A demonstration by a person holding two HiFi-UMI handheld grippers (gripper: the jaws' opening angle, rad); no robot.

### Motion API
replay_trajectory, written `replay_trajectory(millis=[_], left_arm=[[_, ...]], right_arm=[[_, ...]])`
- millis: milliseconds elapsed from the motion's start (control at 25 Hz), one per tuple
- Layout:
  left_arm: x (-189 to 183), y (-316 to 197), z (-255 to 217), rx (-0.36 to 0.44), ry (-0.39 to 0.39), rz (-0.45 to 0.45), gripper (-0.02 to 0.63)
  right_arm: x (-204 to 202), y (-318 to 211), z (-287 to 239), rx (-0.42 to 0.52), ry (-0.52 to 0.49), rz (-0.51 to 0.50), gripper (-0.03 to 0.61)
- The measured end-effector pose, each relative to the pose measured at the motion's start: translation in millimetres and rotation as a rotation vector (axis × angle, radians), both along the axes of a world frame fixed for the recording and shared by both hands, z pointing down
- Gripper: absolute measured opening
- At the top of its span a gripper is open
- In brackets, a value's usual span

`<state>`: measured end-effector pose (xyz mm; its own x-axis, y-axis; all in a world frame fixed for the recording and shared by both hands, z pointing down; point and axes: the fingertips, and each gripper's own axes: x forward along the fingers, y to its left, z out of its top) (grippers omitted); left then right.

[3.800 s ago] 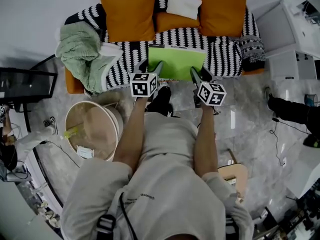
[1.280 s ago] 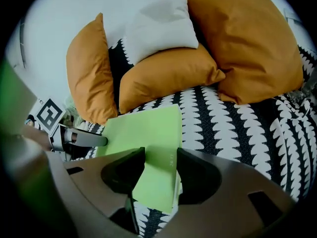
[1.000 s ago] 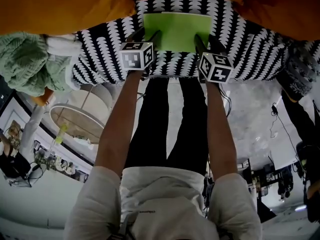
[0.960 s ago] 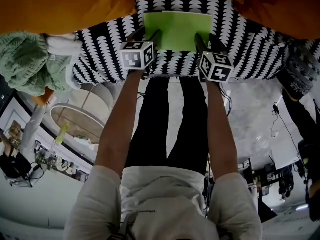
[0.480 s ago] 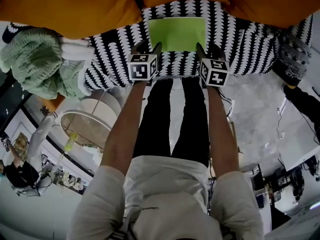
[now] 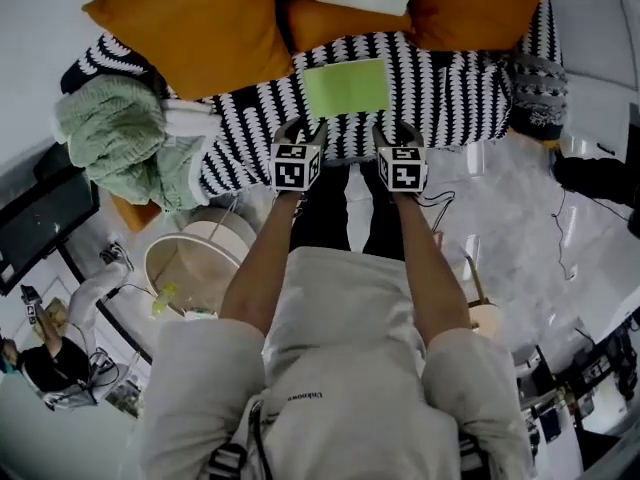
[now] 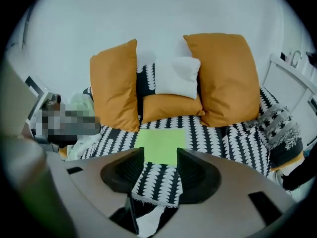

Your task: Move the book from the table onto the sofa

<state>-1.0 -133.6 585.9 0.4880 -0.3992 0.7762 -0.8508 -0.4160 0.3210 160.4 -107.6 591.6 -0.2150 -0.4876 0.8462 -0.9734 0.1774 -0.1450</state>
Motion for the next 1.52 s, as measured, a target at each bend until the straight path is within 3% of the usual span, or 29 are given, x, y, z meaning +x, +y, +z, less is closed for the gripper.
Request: replay_trajectory(millis=[120,320,640,760,840,1000,1160,1360,1520], left_arm=[[3.0,12.9,-32.7,0.035,0.009,-0.012,0.206],[17.7,40.1,-82.9,0.111,0.093,-0.099,0.206],[42.1,122.4,-158.4,0.271,0.111,-0.195,0.206],[59.4,153.7,-169.3,0.303,0.112,-0.189,0.205],[67.1,166.8,-181.6,0.338,0.137,-0.172,0.195],[67.0,186.5,-207.2,0.396,0.198,-0.218,0.153],[62.7,198.1,-214.8,0.418,0.154,-0.243,0.088],[67.7,218.0,-212.9,0.425,0.118,-0.209,0.054],[61.6,227.3,-205.6,0.4,0.105,-0.249,0.029]], right_arm=[[-2.9,7.6,-33.6,0.066,-0.015,0.032,0.193],[-3.5,36.0,-88.9,0.205,-0.004,0.0,0.193],[14.8,123.8,-142.3,0.281,-0.05,-0.058,0.193],[23.1,138.8,-160.4,0.342,-0.093,-0.071,0.173],[24.1,141.3,-168.4,0.373,-0.138,-0.069,0.167],[20.4,153.3,-182.9,0.416,-0.169,-0.101,0.167],[10.2,168.2,-190.5,0.423,-0.185,-0.16,0.161],[9.7,177.9,-201.0,0.459,-0.221,-0.132,0.152],[9.4,184.8,-199.3,0.464,-0.207,-0.134,0.067]])
